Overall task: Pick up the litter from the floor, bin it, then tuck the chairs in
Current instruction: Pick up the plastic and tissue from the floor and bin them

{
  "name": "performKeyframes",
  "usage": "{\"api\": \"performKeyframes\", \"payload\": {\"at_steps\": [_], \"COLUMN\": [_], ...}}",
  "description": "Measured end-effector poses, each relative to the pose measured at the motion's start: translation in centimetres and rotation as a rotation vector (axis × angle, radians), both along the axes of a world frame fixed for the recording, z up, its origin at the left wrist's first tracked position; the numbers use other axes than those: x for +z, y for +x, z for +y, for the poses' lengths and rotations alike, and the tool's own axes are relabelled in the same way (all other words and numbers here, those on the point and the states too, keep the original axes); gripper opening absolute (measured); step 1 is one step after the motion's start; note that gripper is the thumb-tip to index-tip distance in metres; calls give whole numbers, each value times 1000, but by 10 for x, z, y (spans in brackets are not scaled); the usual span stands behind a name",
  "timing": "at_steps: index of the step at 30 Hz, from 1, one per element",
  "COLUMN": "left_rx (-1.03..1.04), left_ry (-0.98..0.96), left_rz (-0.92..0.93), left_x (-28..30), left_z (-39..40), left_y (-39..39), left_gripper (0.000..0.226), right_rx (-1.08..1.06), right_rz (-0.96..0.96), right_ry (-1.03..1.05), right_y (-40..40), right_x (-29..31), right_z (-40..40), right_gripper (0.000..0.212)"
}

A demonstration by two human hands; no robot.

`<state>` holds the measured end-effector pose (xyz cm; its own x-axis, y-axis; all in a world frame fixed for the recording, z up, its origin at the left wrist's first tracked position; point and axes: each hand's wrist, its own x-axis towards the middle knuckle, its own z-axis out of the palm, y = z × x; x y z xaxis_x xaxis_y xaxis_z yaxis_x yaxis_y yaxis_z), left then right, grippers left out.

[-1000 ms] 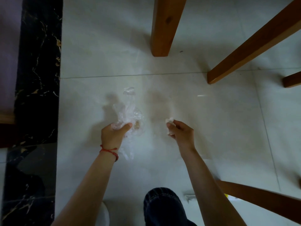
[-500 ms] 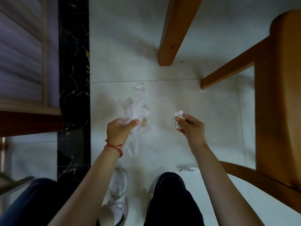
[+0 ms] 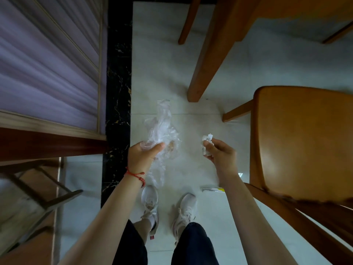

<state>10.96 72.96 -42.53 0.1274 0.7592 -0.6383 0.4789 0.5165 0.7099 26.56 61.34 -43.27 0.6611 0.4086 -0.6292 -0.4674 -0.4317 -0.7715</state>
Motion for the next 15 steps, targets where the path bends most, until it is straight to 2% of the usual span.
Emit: {"api": "performKeyframes", "payload": {"at_steps": [9,15], "left_rx": [17,36], "left_ry": [22,29], "left_rz": [-72,-108], "left_x": [142,212], "left_z": [6,5], "left_y": [-10,-21], "left_gripper": [37,28], "right_rx": [8,-4], "right_rz": [-8,-56], "right_ry": [51,77], "right_y": [-14,-28], "right_x": [149,227], "right_z": [10,12], "right_gripper": [8,3]}}
